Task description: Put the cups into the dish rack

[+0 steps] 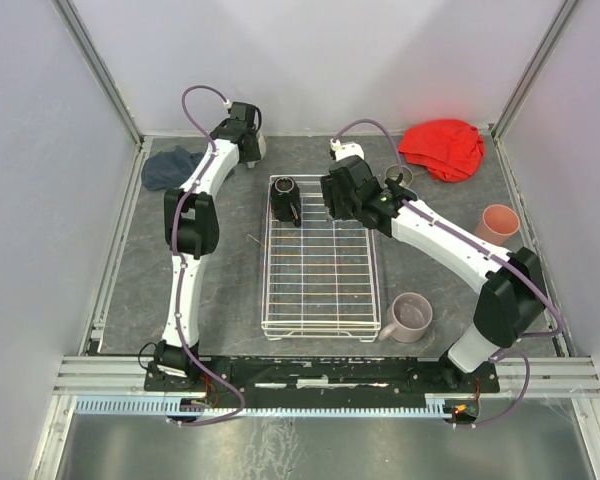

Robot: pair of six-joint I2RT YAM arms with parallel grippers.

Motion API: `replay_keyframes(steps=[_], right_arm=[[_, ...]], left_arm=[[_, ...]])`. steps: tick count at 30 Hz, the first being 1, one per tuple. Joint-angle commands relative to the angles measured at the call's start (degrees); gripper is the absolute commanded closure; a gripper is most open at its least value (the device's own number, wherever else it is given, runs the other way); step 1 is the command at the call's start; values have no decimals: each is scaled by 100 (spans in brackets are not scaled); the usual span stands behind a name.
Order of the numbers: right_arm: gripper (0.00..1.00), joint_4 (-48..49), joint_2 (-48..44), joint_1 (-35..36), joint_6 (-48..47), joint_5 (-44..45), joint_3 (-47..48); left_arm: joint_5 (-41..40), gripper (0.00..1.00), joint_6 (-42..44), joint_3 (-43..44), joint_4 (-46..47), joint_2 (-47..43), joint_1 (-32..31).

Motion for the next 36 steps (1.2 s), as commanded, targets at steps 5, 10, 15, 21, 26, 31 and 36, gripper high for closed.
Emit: replay_keyframes(steps=[5, 10, 15, 21, 26, 31, 36], right_arm=[[32, 127, -228, -33, 9, 113, 26], [32, 98, -194, -35, -35, 68, 76], [32, 89, -254, -35, -73, -9, 51], [32, 80, -536, -21, -49, -158, -144], [33, 63, -950, 9, 75, -260, -446], [33, -5, -1418, 134, 165, -235, -808], [33, -30, -1816, 290, 252, -173, -1128]], left_arm=[[-332, 82, 235, 353, 22, 24, 8], [-339, 96, 229, 336, -135, -61, 39], [-328, 97, 300, -155, -364, -487, 45], [-336, 97, 107, -2564, 183, -1884, -19], [-457, 97, -92, -4202, 486, -2947, -231], [-477, 97, -398, -5372, 490, -3986, -495], [-557, 97, -782, -6550, 684, -4938, -767]])
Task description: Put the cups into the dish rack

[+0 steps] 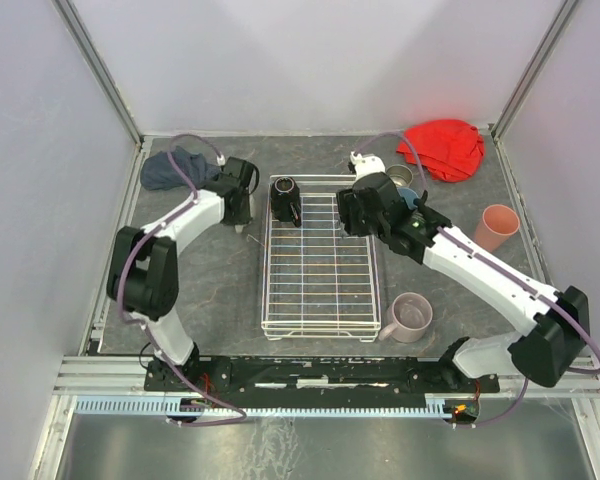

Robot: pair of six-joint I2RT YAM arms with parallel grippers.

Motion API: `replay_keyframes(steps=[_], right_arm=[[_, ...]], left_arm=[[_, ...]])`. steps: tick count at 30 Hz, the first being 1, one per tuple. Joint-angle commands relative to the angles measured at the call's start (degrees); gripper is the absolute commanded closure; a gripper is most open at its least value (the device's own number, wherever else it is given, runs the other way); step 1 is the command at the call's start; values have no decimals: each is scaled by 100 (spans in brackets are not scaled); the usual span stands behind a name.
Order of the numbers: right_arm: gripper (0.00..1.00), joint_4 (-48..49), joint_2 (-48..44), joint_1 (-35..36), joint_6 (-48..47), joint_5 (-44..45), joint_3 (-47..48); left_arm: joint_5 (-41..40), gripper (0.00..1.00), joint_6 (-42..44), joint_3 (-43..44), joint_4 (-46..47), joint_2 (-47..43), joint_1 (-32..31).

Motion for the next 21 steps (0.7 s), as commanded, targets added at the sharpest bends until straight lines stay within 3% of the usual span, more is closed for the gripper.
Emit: replay_keyframes(steps=[1, 14, 21], right_arm=[[33, 34, -475, 144, 154, 56, -235], [33, -31, -841, 399, 324, 242, -491], [33, -20, -840, 499, 364, 335, -505]], left_arm=[[-150, 97, -572, -839, 181, -965, -202], [-216, 89, -934, -1801, 332, -1670, -455], [-153, 66, -1013, -1937, 375, -1725, -477]])
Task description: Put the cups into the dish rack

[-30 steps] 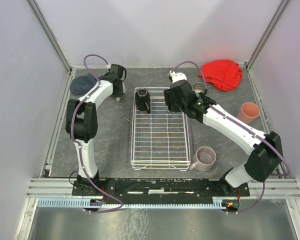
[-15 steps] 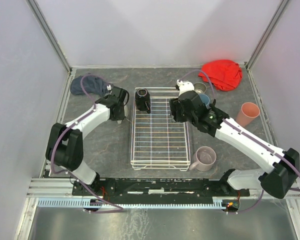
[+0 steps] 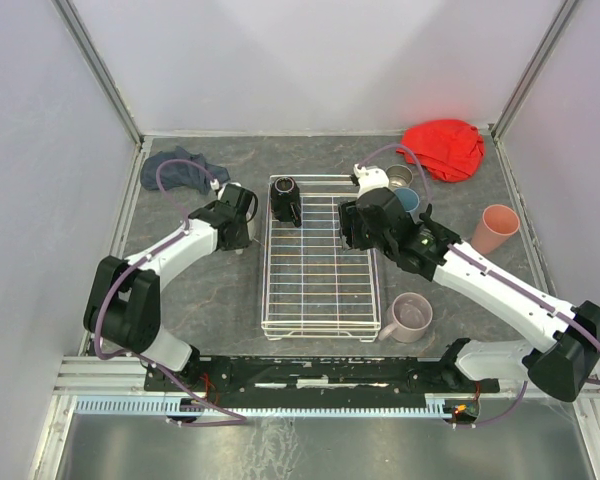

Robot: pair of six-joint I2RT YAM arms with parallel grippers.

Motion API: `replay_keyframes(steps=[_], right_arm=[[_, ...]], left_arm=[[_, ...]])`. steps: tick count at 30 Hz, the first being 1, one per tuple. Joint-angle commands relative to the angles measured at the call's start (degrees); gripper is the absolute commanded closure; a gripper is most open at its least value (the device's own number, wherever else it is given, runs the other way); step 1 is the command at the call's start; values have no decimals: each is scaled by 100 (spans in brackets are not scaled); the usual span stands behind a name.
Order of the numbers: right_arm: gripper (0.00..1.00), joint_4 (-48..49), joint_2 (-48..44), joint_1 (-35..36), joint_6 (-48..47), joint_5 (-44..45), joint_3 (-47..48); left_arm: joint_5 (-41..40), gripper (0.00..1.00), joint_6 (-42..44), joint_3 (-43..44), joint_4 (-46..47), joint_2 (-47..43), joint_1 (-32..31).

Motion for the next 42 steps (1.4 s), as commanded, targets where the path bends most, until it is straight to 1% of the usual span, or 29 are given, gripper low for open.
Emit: replay_keyframes(steps=[1, 5, 9, 14, 19, 23, 26, 31, 36, 42], right_arm=[[33, 89, -146, 70, 78, 204, 3], [32, 111, -62, 111, 48, 222, 60], [32, 152, -46, 165, 61, 222, 59], [32, 195, -20, 221, 92, 213, 11], [33, 233, -54, 238, 80, 230, 13], [33, 211, -42, 238, 48, 222, 66], [33, 193, -51, 239, 14, 244, 73], [33, 153, -51, 238, -140, 322, 168], [32, 148, 18, 239, -252, 370, 256], [32, 165, 97, 237, -317, 380, 285]], left_arm=[[-14, 62, -238, -90, 59, -202, -28], [36, 51, -226, -158, 61, -276, -36], [115, 50, -216, -29, -121, -531, -35], [198, 49, -138, 340, -639, -947, -34], [15, 48, 56, 710, -995, -1173, -12], [-284, 48, 454, 1373, -1343, -817, 71], [-195, 48, 654, 1705, -1497, -518, 323], [280, 48, 746, 1778, -1498, -161, 901], [477, 49, 814, 1873, -1520, 187, 1130], [670, 49, 757, 1988, -1377, 435, 1157]])
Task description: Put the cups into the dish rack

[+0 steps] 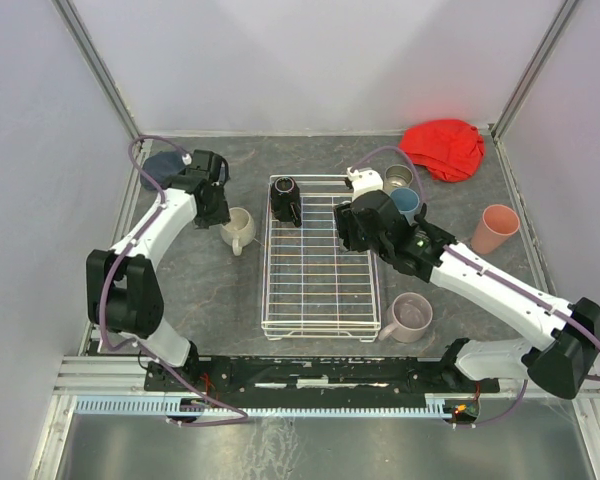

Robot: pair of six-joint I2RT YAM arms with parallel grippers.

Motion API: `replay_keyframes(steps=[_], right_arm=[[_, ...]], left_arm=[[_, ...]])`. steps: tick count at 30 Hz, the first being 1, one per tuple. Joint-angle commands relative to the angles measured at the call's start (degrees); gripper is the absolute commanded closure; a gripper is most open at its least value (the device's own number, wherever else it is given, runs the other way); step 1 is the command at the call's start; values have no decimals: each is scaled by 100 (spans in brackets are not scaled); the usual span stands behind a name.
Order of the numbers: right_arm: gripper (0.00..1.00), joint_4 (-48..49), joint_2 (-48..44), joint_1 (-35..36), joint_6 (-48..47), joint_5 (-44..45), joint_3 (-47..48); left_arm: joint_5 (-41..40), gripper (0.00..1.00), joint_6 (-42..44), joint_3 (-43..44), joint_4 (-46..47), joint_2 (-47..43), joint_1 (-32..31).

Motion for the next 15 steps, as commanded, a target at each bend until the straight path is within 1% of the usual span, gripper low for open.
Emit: replay_keyframes(steps=[1, 15], right_arm=[[32, 124, 45, 33, -137, 151, 270], [32, 163, 138, -23, -195, 166, 332]], left_arm=[[233, 49, 181, 373, 142, 78, 14], [218, 48, 168, 620, 237, 999, 23]])
